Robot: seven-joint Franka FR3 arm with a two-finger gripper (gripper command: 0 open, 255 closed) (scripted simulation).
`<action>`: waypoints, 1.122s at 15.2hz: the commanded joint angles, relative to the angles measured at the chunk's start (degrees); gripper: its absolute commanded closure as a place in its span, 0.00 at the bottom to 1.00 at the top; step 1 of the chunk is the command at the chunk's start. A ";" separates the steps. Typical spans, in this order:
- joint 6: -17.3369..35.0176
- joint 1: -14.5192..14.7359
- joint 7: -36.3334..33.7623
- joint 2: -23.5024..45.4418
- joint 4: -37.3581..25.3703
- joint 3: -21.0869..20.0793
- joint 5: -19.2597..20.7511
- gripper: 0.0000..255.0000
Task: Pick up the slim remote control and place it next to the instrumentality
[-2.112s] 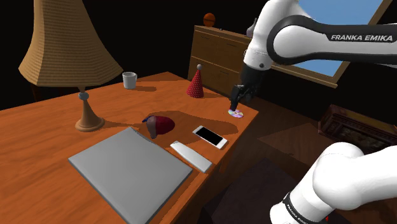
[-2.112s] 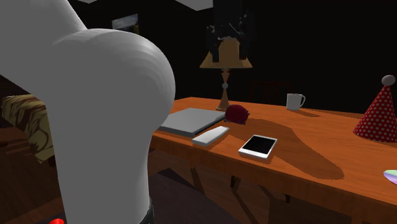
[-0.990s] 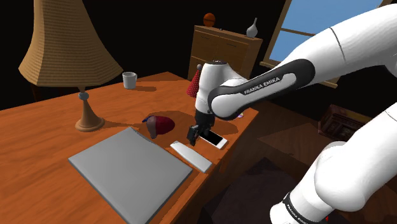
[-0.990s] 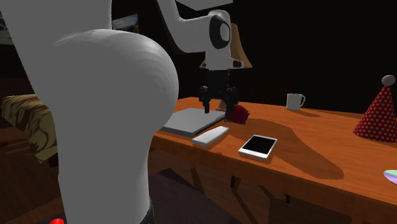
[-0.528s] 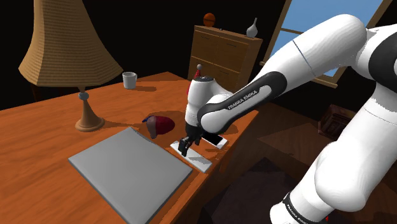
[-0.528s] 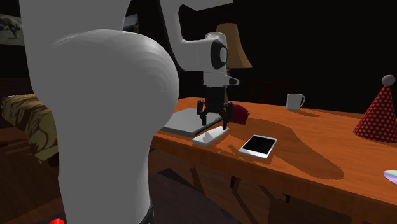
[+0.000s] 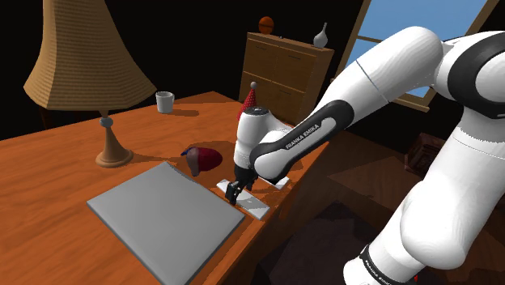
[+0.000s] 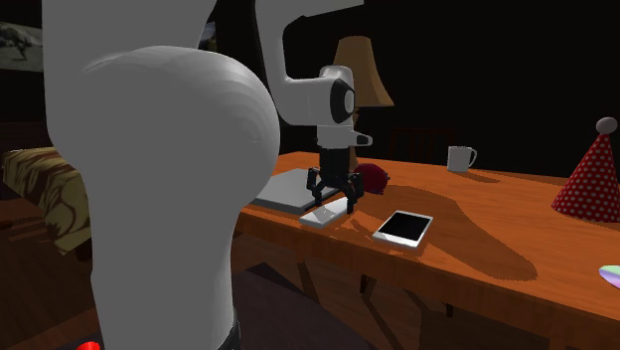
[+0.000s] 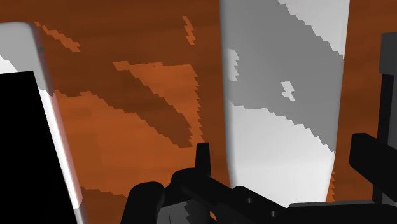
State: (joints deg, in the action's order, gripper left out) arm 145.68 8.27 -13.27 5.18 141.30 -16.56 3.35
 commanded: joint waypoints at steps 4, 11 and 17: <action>0.06 -0.01 0.00 0.04 0.02 0.01 0.02 0.00; 0.06 -0.01 0.00 0.04 0.02 0.01 0.02 1.00; -2.30 -0.10 0.88 -2.13 -0.29 -0.21 -1.18 1.00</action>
State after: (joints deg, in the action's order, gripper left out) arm 144.06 8.19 -12.61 3.56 141.20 -16.72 2.46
